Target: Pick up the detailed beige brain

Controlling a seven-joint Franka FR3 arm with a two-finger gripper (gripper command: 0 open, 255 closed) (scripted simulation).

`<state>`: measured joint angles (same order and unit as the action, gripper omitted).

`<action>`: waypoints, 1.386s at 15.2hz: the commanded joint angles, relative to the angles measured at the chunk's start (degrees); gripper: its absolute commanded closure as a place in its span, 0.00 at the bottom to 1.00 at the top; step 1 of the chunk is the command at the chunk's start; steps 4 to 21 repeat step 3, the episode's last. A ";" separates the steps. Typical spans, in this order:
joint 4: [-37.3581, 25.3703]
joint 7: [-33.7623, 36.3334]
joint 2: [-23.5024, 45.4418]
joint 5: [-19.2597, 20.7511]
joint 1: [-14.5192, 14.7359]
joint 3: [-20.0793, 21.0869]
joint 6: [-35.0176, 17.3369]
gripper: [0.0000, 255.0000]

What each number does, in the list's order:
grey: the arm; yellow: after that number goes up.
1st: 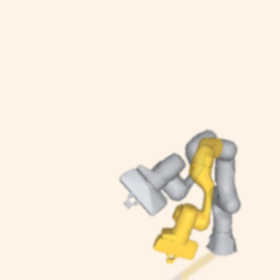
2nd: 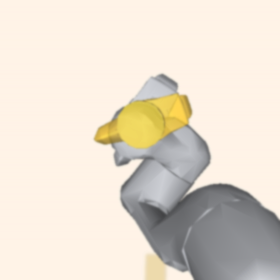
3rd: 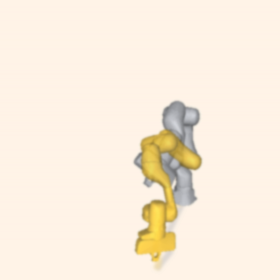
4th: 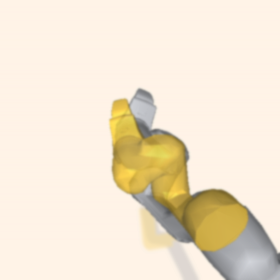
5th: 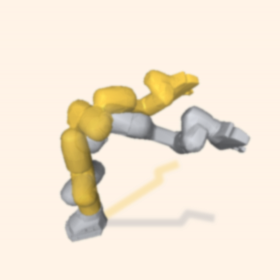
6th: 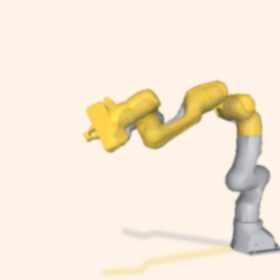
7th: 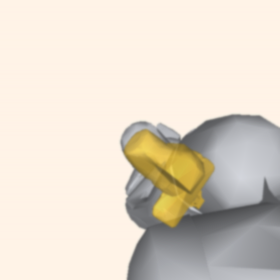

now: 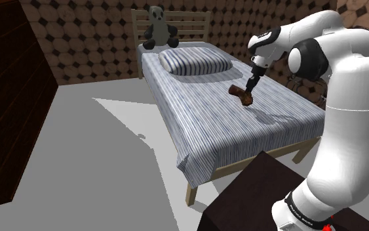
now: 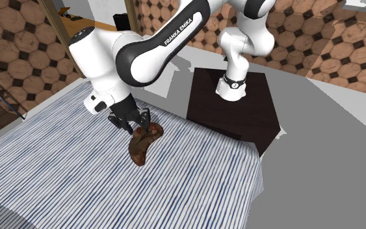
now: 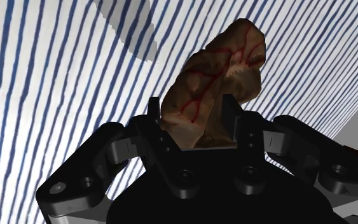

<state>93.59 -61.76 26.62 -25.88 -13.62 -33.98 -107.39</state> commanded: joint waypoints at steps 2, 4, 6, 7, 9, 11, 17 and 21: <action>-1.06 0.59 -0.53 0.44 0.08 -0.19 1.39 1.00; -1.07 0.58 -0.52 0.44 0.07 -0.18 1.39 1.00; -1.07 0.58 -0.52 0.44 0.07 -0.18 1.39 1.00; -1.07 0.58 -0.52 0.44 0.07 -0.18 1.39 1.00; -1.07 0.58 -0.52 0.44 0.07 -0.18 1.39 1.00; -1.07 0.58 -0.52 0.44 0.07 -0.18 1.39 1.00; -1.07 0.58 -0.52 0.44 0.07 -0.18 1.39 1.00; -1.07 0.58 -0.52 0.44 0.07 -0.18 1.39 1.00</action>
